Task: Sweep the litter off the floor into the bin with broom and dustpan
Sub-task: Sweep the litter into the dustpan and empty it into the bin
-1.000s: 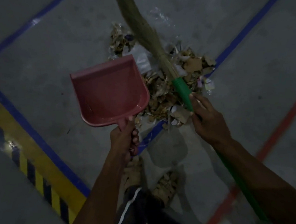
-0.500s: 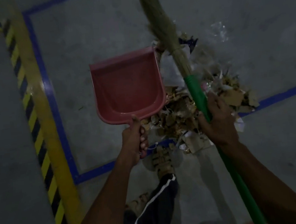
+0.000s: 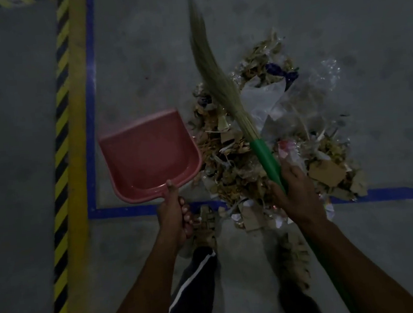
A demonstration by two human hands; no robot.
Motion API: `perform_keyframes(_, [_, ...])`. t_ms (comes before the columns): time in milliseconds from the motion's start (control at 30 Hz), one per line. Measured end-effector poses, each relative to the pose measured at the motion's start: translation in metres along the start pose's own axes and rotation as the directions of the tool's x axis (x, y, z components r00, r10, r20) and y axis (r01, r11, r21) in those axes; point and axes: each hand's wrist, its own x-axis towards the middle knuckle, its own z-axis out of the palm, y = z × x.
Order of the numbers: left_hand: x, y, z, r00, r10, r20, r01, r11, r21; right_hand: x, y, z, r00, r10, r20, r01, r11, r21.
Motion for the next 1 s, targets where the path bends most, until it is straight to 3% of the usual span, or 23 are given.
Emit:
perform_keyframes(167, [-0.03,-0.053,0.013,0.995,-0.04,-0.093,0.015,0.965,-0.26,-0.013,0.036,-0.03,0.992,-0.099,0.081,0.098,0.995,0.021])
perform_keyframes(300, [-0.043,-0.09,0.04,0.992,-0.111,-0.06,0.072,0.886,-0.457,-0.013,0.057,-0.041,0.976,-0.174,0.128,0.178,0.984,-0.019])
perform_keyframes(567, [-0.029,-0.129,0.057,0.979,-0.135,-0.155,0.051,0.889,-0.454,0.037,0.025,0.008,0.919,-0.309,0.246,0.317,0.948,0.004])
perform_keyframes(800, [-0.008,-0.155,0.015,0.944,-0.233,-0.232,0.091,0.863,-0.497,0.106,-0.073,0.083,0.751,-0.449,0.484,0.468,0.879,0.089])
perform_keyframes(900, [-0.002,-0.165,-0.003,0.934,-0.25,-0.257,0.086,0.852,-0.517,0.124,-0.107,0.121,0.727,-0.413,0.549,0.481,0.877,0.022])
perform_keyframes(1000, [0.0,-0.174,-0.016,0.931,-0.235,-0.281,0.053,0.845,-0.531,0.126,-0.119,0.146,0.761,-0.281,0.585,0.411,0.906,-0.099])
